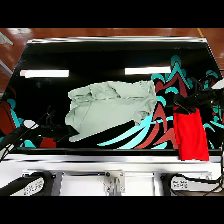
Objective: Fold the shirts.
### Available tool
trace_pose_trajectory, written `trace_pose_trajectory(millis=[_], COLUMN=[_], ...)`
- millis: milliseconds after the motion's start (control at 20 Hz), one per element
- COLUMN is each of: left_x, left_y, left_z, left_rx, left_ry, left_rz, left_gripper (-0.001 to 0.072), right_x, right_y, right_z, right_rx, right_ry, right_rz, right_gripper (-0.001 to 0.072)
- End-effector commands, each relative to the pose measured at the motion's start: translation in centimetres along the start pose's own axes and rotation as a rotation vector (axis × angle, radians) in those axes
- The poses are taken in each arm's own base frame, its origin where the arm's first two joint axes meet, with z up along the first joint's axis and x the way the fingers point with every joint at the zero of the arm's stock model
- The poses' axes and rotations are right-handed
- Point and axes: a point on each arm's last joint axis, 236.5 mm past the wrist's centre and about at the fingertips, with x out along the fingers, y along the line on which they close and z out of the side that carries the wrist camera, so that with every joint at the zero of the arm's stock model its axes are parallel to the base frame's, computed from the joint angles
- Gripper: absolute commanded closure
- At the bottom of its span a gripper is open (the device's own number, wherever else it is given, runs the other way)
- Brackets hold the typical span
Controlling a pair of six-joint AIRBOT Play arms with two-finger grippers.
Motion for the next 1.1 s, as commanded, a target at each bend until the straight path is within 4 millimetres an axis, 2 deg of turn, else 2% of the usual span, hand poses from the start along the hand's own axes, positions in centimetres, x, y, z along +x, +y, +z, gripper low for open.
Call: trace_pose_trajectory(millis=[0,50,100,250,350,600,700,950,1000,1050], left_x=[1.4,1.4,1.2,0.6,-0.2,-2.7,-3.0,-3.0,-3.0,-3.0], left_y=[-0.3,-0.4,-0.5,-1.4,-2.5,-5.0,-5.3,-5.2,-5.2,-5.2], left_z=[-0.6,-0.6,-0.5,0.2,0.9,3.2,3.4,3.4,3.4,3.5], left_rx=[-0.012,-0.012,-0.009,0.011,0.036,0.097,0.105,0.112,0.112,0.111], left_ry=[0.029,0.031,0.03,0.024,0.006,-0.076,-0.087,-0.089,-0.089,-0.09], left_rz=[-0.002,-0.006,-0.009,-0.024,-0.04,-0.073,-0.076,-0.073,-0.073,-0.073], left_gripper=[0.0518,0.0633,0.0673,0.0674,0.0674,0.0674,0.0674,0.0673,0.0674,0.0673], right_x=[0.0,0.0,0.0,0.6,1.8,6.1,7.7,12.3,12.6,12.7], right_y=[0.0,-0.1,-0.2,-0.5,-0.5,-0.1,0.1,1.8,2.0,2.2], right_z=[0.3,0.5,0.8,1.6,2.3,5.4,6.8,8.0,8.4,8.8], right_rx=[0.029,0.035,0.039,0.051,0.078,0.164,0.195,0.193,0.191,0.185], right_ry=[-0.013,-0.021,-0.032,-0.057,-0.062,-0.119,-0.153,-0.18,-0.198,-0.217], right_rz=[-0.002,-0.005,-0.007,-0.015,-0.008,0.077,0.101,0.104,0.098,0.093], right_gripper=[0.0049,0.0049,0.0049,0.0049,0.0048,0.0049,0.0049,0.005,0.0097,0.023])
